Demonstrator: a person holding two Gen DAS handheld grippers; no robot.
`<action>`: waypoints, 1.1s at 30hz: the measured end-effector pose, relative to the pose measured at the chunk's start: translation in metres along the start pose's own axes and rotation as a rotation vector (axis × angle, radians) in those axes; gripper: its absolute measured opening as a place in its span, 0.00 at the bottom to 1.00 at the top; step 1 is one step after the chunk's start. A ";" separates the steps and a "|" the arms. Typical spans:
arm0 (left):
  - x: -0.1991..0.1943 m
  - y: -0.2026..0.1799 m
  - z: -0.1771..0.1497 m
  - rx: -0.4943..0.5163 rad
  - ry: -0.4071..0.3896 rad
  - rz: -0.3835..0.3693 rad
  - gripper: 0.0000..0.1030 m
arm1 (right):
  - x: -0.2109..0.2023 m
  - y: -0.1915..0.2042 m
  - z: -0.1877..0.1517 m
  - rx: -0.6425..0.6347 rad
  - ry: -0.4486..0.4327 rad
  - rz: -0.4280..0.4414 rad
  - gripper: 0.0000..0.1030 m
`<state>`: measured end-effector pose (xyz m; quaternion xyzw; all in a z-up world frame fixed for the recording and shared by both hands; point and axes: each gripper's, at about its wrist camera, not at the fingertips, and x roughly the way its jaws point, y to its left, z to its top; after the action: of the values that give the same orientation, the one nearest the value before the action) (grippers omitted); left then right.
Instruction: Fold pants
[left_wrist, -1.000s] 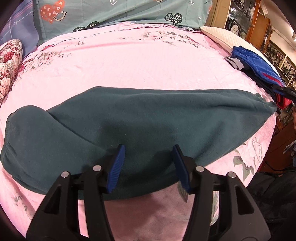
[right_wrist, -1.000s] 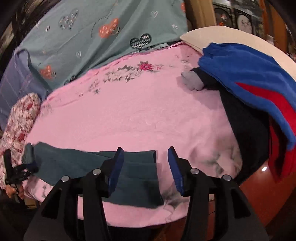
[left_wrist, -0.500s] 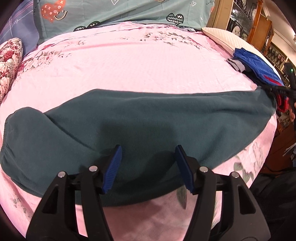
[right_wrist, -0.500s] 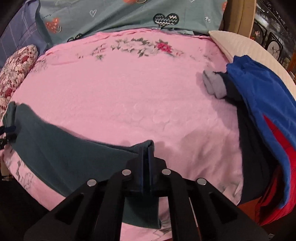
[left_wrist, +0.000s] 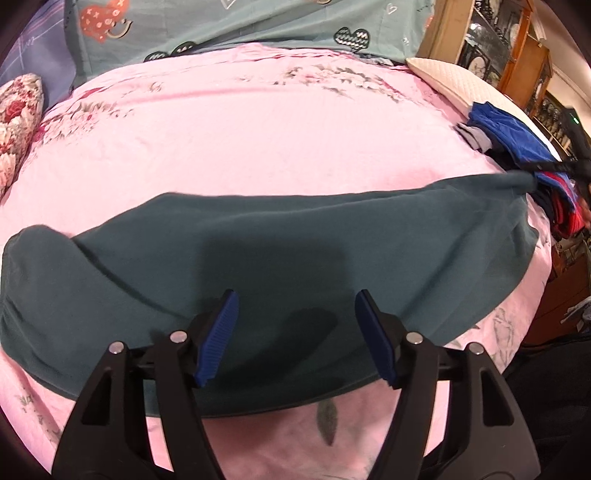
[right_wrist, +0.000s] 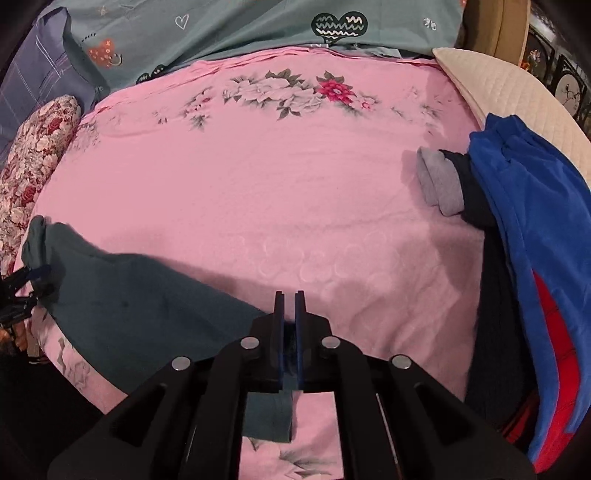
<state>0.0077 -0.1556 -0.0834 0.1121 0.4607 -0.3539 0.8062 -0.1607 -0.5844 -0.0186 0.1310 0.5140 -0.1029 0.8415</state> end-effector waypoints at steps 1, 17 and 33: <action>0.002 0.001 -0.001 -0.001 0.008 0.005 0.65 | -0.001 -0.001 -0.006 0.008 0.000 -0.012 0.21; -0.007 -0.005 -0.013 0.024 -0.017 -0.021 0.67 | 0.039 -0.029 -0.056 0.273 -0.022 0.216 0.09; -0.012 0.010 -0.020 0.026 -0.011 -0.010 0.67 | -0.039 0.007 -0.072 0.175 -0.051 0.100 0.06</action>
<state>-0.0024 -0.1322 -0.0855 0.1183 0.4524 -0.3643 0.8054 -0.2360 -0.5531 -0.0146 0.2267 0.4744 -0.1085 0.8437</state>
